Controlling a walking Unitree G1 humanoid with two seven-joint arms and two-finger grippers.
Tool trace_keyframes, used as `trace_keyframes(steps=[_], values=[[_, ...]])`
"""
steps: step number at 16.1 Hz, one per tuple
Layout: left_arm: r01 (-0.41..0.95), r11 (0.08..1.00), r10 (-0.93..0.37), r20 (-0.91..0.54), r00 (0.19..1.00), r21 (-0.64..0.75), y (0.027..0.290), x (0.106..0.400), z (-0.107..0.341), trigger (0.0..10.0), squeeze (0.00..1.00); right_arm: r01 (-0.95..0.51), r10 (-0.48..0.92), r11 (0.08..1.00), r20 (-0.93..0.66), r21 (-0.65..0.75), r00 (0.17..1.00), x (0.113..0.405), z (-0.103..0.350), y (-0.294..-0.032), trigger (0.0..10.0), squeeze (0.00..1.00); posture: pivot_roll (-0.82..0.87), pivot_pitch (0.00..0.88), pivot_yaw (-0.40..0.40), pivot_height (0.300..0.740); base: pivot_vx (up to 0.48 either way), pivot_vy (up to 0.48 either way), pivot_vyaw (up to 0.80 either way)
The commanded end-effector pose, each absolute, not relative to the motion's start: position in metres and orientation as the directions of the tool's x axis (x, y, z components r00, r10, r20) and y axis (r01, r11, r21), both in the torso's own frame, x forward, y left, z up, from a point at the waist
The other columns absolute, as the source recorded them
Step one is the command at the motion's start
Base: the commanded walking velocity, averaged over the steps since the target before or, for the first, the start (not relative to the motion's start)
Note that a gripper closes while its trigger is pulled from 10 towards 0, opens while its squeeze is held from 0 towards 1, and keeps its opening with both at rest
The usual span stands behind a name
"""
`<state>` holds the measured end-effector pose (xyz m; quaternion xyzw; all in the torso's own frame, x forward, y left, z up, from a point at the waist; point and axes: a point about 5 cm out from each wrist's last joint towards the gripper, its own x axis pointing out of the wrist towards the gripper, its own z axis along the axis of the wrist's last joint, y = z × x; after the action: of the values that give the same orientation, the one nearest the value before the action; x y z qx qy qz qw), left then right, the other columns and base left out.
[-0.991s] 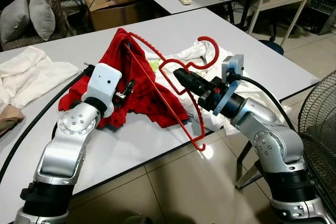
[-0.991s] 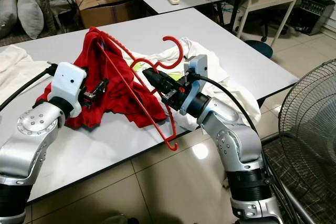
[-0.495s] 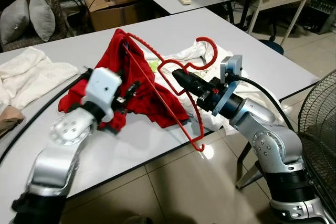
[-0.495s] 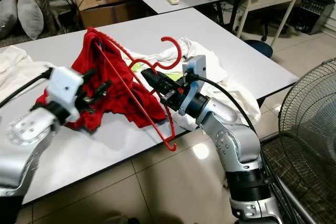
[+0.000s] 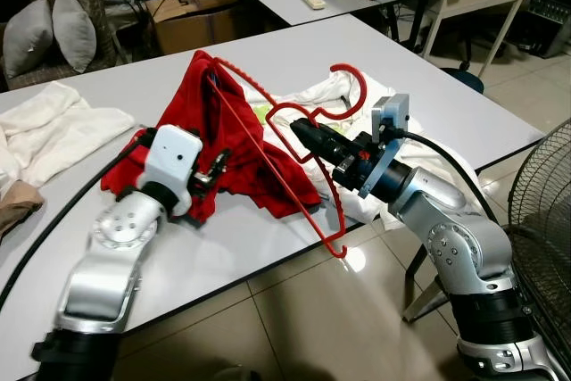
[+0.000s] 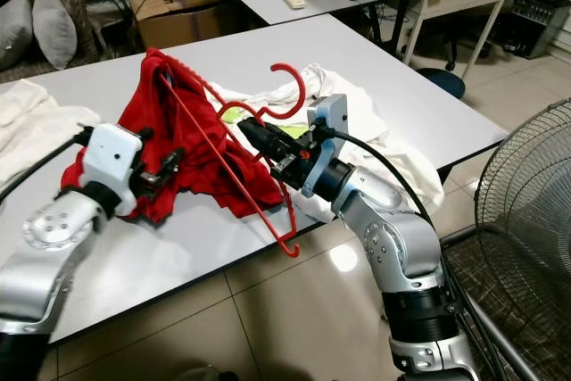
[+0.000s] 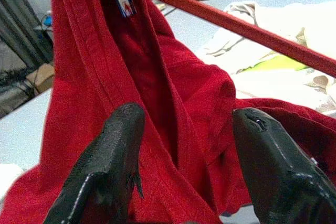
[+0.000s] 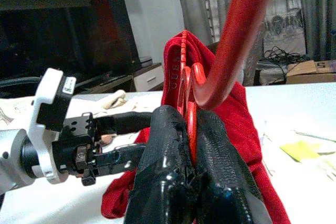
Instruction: Hang hanger
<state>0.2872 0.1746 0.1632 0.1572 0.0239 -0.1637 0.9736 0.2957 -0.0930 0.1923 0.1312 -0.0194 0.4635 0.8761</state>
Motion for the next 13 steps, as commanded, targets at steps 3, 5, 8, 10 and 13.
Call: trace_keyframes(steps=[3, 5, 8, 10, 13], values=[[0.257, 0.899, -0.219, -0.146, 0.965, 0.354, 0.186, 0.294, 0.161, 5.3, 0.00, -0.834, 0.816, 0.522, 0.179, 0.179, 0.549, 0.295, 0.200, -0.090, 10.0, 0.00, -0.09, 0.000, 0.093, 0.740, 0.000, 0.000, 0.00], [0.207, 0.899, -0.154, -0.164, 0.974, 0.386, 0.195, 0.295, 0.159, 0.0, 0.00, -0.834, 0.816, 0.522, 0.181, 0.180, 0.549, 0.295, 0.201, -0.090, 10.0, 0.00, -0.09, 0.000, 0.092, 0.740, 0.000, 0.000, 0.00], [0.163, 0.897, -0.096, -0.179, 0.979, 0.411, 0.203, 0.297, 0.158, 0.0, 0.00, -0.836, 0.817, 0.518, 0.184, 0.179, 0.546, 0.295, 0.201, -0.089, 10.0, 0.00, -0.08, 0.000, 0.091, 0.740, 0.000, 0.000, 0.00], [0.150, 0.902, -0.093, -0.157, 0.983, 0.405, 0.203, 0.300, 0.161, 0.0, 0.00, -0.837, 0.818, 0.517, 0.184, 0.179, 0.544, 0.295, 0.201, -0.089, 10.0, 0.00, -0.09, 0.000, 0.092, 0.740, 0.000, 0.000, 0.00], [0.155, 0.898, -0.115, -0.120, 0.986, 0.413, 0.201, 0.303, 0.168, 0.0, 0.00, -0.837, 0.819, 0.517, 0.181, 0.178, 0.544, 0.295, 0.201, -0.089, 10.0, 0.00, -0.09, 0.000, 0.093, 0.740, 0.000, 0.000, 0.00]])
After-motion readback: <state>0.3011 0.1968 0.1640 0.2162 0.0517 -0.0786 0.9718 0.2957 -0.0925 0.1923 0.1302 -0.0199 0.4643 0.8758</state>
